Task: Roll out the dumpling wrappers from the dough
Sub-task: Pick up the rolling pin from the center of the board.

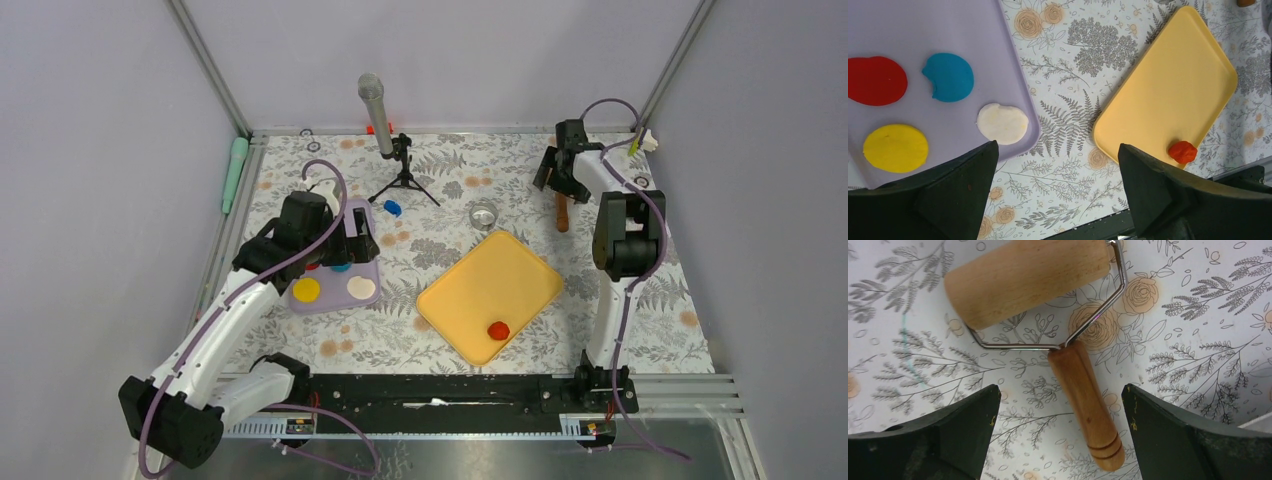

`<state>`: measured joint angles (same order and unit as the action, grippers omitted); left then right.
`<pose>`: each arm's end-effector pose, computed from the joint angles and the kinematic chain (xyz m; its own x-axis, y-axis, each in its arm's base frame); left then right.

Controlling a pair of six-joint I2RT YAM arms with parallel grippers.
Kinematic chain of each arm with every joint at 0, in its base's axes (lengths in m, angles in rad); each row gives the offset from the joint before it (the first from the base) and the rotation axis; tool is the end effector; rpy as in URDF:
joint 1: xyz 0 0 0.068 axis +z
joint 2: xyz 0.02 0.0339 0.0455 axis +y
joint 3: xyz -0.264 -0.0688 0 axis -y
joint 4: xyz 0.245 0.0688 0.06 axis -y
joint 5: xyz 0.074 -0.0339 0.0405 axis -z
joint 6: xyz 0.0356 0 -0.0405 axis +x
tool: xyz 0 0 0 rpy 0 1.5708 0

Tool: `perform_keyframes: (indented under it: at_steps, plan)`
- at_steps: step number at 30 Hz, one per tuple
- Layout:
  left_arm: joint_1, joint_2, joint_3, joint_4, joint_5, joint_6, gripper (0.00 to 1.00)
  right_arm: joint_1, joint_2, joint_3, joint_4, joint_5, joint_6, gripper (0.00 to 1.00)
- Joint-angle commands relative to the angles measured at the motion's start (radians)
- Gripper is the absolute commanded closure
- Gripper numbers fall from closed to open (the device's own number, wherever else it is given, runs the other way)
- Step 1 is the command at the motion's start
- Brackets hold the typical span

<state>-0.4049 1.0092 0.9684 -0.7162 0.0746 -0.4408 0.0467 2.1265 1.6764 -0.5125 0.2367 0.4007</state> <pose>0.1885 -0.0837 0.3117 -0.7597 -0.1373 -0.6356 0.1310 0.9251 -0.3564 0.4679 0.0135 0.1961 -0.7203 0.3459 -0.6012 0.4012 0.9148 0.0457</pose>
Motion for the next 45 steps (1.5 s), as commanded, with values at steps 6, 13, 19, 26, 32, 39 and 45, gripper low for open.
perform_keyframes:
  at_steps: [6,13,19,26,32,39,45]
  plan:
    - [-0.003,0.002,0.059,0.008,0.027,0.022,0.01,-0.004,0.124,0.096,-0.114,0.024,-0.074,0.01]
    - [-0.003,0.011,0.060,0.014,0.082,0.025,0.01,-0.004,0.114,0.029,-0.083,-0.005,-0.074,0.40]
    - [-0.002,0.016,0.084,0.034,0.093,0.016,0.01,-0.001,0.013,-0.024,-0.069,-0.067,-0.101,1.00]
    - [-0.002,0.090,0.222,0.055,0.165,0.018,0.03,0.030,-0.337,-0.307,0.085,-0.203,-0.111,1.00]
    - [-0.002,0.190,0.366,0.050,0.261,-0.004,0.02,0.097,-0.592,-0.425,0.112,-0.361,-0.109,1.00]
    - [-0.002,0.248,0.462,0.047,0.446,-0.029,0.01,0.320,-0.830,-0.576,0.139,-0.435,-0.167,1.00]
    - [-0.014,0.278,0.520,0.011,0.572,-0.028,0.01,0.517,-1.022,-0.734,0.200,-0.439,-0.204,1.00]
